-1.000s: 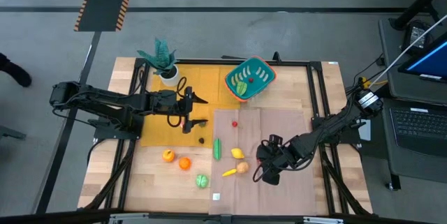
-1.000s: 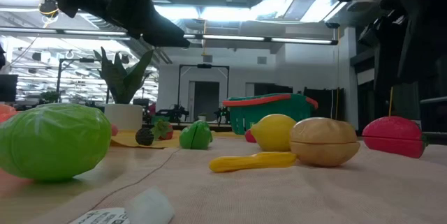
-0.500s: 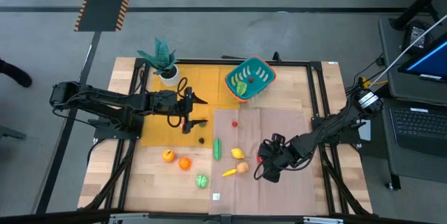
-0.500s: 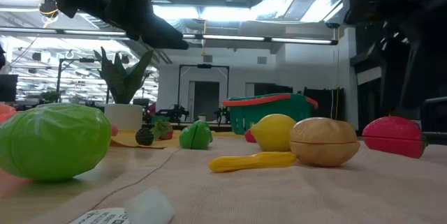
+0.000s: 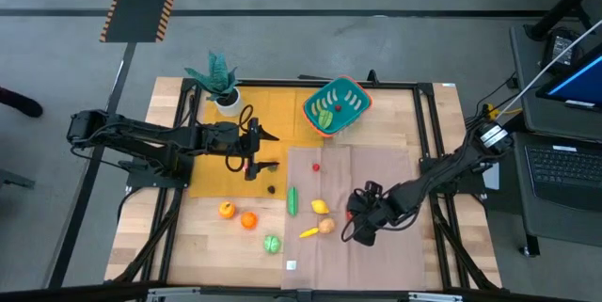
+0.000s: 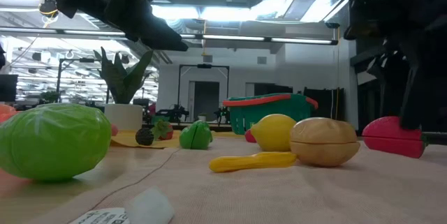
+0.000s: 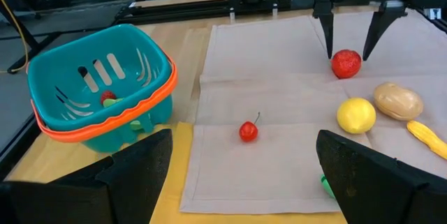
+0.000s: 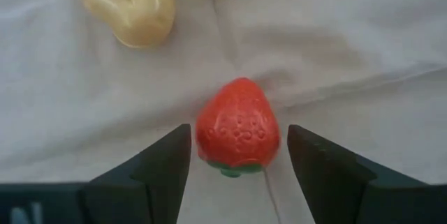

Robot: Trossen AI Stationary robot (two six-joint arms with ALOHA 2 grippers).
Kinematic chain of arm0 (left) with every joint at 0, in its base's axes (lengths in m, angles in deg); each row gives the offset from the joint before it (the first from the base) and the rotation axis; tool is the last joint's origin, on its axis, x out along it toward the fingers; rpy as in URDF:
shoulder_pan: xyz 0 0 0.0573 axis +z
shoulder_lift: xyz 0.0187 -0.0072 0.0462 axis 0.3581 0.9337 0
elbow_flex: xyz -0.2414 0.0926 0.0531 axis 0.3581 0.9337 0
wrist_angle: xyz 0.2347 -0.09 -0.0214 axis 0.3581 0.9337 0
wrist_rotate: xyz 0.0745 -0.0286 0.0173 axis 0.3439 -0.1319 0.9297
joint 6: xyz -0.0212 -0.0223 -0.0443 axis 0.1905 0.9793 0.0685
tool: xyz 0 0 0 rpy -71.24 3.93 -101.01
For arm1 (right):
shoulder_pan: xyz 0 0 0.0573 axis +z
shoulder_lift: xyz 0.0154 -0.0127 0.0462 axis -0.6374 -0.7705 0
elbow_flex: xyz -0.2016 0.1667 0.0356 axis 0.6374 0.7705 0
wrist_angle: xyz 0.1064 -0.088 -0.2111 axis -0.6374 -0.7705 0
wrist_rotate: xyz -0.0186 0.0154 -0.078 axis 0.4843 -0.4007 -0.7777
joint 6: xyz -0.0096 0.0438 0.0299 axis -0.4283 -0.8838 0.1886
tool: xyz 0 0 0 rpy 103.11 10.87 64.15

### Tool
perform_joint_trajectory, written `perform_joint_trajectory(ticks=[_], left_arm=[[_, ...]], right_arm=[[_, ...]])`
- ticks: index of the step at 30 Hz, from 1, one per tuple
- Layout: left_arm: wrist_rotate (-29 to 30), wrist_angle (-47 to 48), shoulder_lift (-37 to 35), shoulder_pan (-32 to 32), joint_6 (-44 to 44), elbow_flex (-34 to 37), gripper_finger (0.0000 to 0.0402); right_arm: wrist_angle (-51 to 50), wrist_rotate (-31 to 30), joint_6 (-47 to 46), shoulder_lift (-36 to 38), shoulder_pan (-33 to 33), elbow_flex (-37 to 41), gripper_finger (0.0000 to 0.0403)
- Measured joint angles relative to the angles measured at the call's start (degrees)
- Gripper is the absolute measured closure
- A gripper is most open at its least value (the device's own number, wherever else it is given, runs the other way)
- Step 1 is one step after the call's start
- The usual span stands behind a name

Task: Pick and placing Produce into tupperware
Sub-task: Put the right strawberry into the basket

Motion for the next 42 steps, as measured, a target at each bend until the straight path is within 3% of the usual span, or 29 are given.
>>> perform_joint_trajectory(ticks=[26,34,42], left_arm=[[0.0,0.4,0.0,0.0,0.0,0.0,0.0053],[0.0,0.4,0.0,0.0,-0.4,0.0,0.0053],[0.0,0.4,0.0,0.0,-0.4,0.0,0.0053]], right_arm=[[2.7,0.7,1.5,-3.5,-2.2,0.0,0.0164],[2.7,2.0,1.5,-3.5,-3.1,0.0,0.0204],[2.7,2.1,1.3,-3.5,-3.1,0.0,0.0197]])
